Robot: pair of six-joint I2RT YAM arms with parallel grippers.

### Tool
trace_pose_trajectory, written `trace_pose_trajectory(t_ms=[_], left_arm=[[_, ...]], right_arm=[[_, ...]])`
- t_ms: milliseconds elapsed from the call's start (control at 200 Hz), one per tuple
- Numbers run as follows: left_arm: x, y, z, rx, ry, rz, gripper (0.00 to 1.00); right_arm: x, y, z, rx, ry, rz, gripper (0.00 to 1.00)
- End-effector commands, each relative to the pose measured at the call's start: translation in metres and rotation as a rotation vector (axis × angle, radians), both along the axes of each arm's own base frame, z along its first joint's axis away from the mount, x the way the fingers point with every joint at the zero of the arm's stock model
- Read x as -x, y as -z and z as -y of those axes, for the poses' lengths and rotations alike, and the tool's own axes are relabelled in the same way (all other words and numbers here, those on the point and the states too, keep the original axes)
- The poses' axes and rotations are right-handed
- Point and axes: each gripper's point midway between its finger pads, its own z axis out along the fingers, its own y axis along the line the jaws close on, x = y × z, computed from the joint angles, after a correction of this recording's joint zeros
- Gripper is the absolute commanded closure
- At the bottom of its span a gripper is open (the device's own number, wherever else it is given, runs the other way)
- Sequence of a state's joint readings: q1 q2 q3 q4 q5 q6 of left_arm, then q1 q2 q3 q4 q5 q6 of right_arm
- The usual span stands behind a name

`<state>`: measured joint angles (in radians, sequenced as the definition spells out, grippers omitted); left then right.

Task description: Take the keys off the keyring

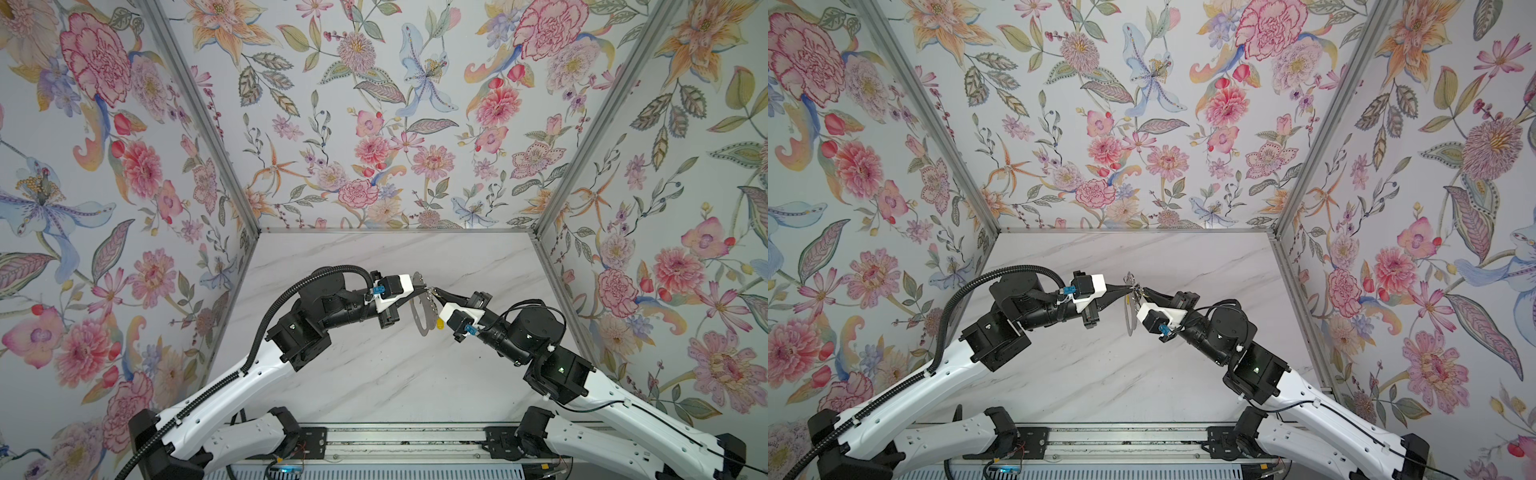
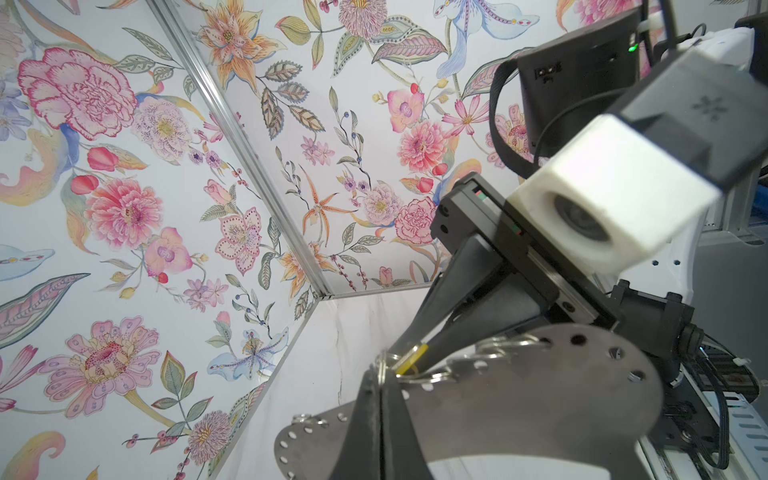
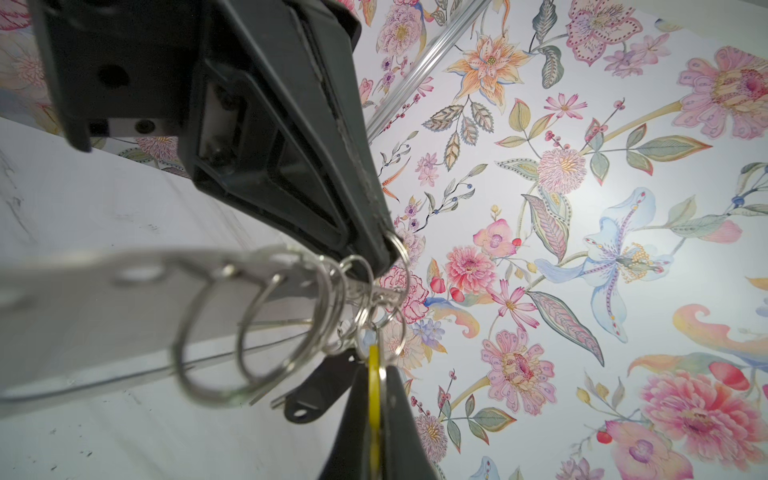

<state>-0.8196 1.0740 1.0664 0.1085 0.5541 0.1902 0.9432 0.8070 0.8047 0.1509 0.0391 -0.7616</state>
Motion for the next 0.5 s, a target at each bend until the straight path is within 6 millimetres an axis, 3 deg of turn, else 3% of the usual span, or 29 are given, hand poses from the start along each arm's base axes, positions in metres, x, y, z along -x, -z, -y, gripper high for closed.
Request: trace_pose_trajectory(t_ms=[0, 165, 495], left_arm=[[-0.010, -0.034, -0.012, 0.094, -0.109, 0.106, 1.00], [-0.019, -0.043, -0.019, 0.162, -0.182, 0.119, 1.00], [-0.027, -0.039, -0.024, 0.173, -0.307, 0.148, 1.00]], right_arm=[[0.007, 0.003, 0.001, -0.009, 0.003, 0.003, 1.00], [0.014, 0.002, 0.002, -0.012, 0.008, 0.028, 1.00], [0.026, -0.003, -0.001, -0.024, -0.004, 0.067, 1.00]])
